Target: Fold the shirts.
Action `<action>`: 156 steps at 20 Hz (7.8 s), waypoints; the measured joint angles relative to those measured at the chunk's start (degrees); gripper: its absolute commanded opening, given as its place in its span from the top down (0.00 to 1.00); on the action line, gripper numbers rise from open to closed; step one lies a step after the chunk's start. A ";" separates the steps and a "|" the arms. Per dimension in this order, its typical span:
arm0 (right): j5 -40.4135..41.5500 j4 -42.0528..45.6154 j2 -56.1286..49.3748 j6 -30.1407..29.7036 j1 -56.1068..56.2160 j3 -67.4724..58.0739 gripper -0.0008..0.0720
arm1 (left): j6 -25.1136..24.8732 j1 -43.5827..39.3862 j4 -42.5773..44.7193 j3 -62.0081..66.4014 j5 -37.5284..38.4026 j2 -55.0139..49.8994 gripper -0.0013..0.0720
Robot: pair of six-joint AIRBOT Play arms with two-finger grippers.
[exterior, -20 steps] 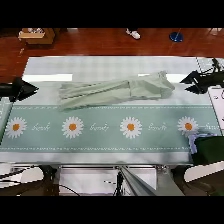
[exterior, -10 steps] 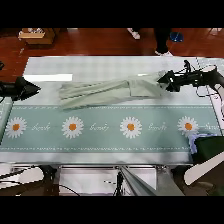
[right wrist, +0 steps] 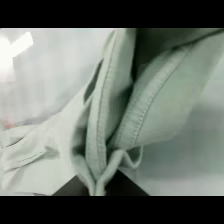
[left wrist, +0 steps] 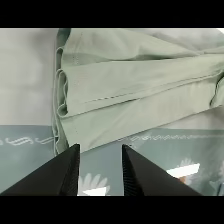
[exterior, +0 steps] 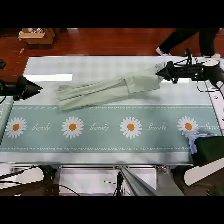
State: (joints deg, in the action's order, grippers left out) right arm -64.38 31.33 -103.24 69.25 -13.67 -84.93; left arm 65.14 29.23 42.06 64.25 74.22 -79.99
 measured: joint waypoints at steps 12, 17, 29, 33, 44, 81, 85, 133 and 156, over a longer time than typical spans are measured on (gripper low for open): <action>-9.27 13.09 18.32 3.30 -0.35 0.00 0.96 | 1.99 -25.59 -12.13 0.00 -4.96 -0.04 0.93; -12.44 15.85 22.53 4.85 -0.35 0.00 0.96 | 3.72 -40.15 -15.89 0.00 -16.52 -0.48 0.93; -19.80 17.29 34.32 8.76 -0.35 0.00 0.96 | 6.43 -60.89 -25.00 0.85 -32.48 -10.67 0.93; -20.81 17.29 37.66 11.06 -0.35 0.00 0.96 | 5.99 -64.17 -26.97 3.56 -33.79 -14.60 0.93; -23.61 20.33 39.95 14.47 -0.35 0.00 0.96 | 5.99 -71.38 -31.65 15.06 -34.82 -27.10 0.93; -13.20 56.46 24.24 27.71 22.99 0.66 0.22 | -2.73 -7.15 -12.44 16.59 7.56 21.44 0.69; -17.22 48.72 26.25 23.61 8.76 7.43 0.14 | -2.73 -7.15 -9.79 16.59 7.56 21.38 0.69; -37.13 48.83 58.51 20.79 -48.17 7.63 0.96 | -0.76 -7.10 -5.99 13.44 4.61 17.20 0.69; -32.92 106.12 59.74 19.04 -48.98 47.93 0.25 | -5.16 6.43 -6.01 13.55 -8.39 5.20 0.59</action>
State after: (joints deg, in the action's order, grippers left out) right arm -97.30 137.45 -43.51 88.29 -62.65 -36.99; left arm 59.99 35.66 36.05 77.80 65.82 -74.78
